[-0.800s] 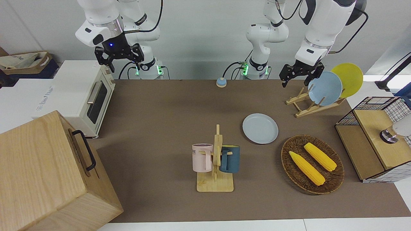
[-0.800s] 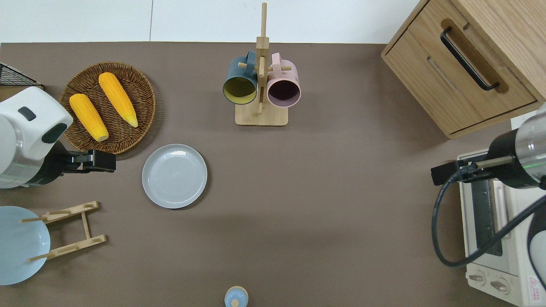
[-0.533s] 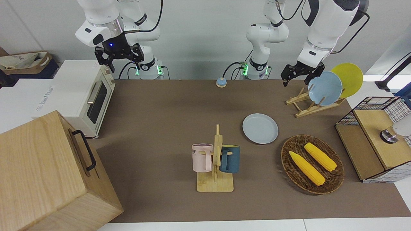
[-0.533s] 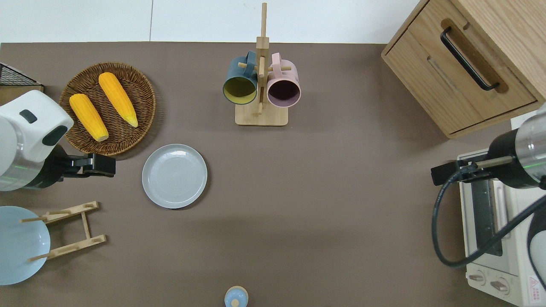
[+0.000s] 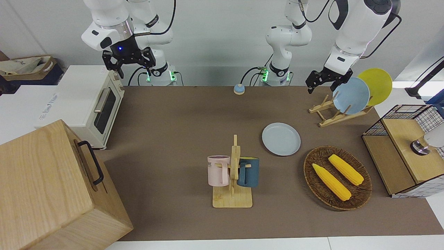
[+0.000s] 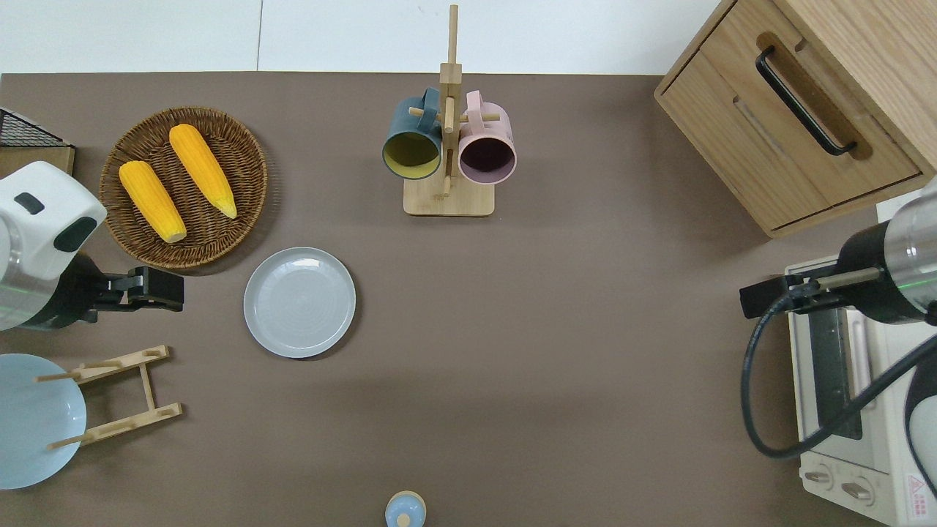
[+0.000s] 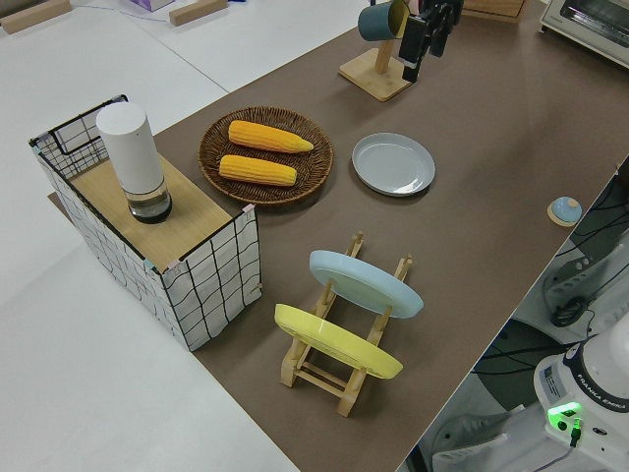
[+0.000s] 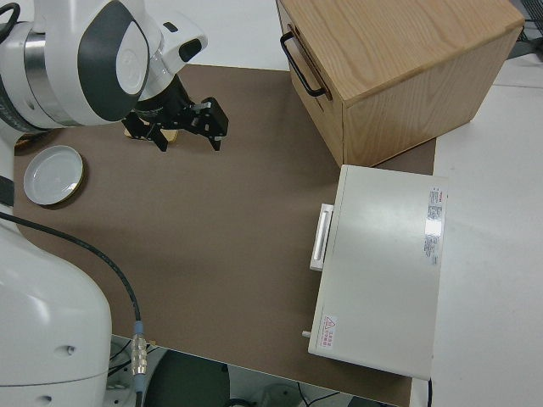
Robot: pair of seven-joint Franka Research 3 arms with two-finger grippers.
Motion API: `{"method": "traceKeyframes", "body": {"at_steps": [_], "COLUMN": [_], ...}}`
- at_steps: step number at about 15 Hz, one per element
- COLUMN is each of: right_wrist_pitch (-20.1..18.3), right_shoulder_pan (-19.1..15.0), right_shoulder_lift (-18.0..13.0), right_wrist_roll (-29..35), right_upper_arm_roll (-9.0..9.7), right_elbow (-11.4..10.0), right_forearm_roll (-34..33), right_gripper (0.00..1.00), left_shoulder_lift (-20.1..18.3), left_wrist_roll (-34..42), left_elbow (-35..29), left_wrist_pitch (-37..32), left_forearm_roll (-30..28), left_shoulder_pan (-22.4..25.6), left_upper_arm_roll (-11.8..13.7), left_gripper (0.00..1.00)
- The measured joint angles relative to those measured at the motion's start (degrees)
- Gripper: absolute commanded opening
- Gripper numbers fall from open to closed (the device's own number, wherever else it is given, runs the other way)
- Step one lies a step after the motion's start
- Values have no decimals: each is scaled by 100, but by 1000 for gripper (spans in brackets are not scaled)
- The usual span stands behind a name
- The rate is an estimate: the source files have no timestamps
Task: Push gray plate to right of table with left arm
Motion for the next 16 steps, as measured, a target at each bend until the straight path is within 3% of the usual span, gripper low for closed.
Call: {"method": "traceKeyframes", "body": {"at_steps": [9,16], "right_wrist_pitch": [0,0], "right_shoulder_pan": [0,0], "right_shoulder_lift": [0,0], "right_wrist_roll": [0,0], "right_upper_arm_roll": [0,0], "right_elbow": [0,0], "right_forearm_roll": [0,0], "right_gripper": [983,983], "left_shoulder_lift": [4,-277], "left_wrist_roll": [-154,-906], "left_elbow": [-427,-1558], "left_wrist_pitch": [48,1138], "left_forearm_roll": [-209,-399], "left_shoulder_pan": [157,148], "left_upper_arm_roll": [250,167], "left_gripper": [1000,998]}}
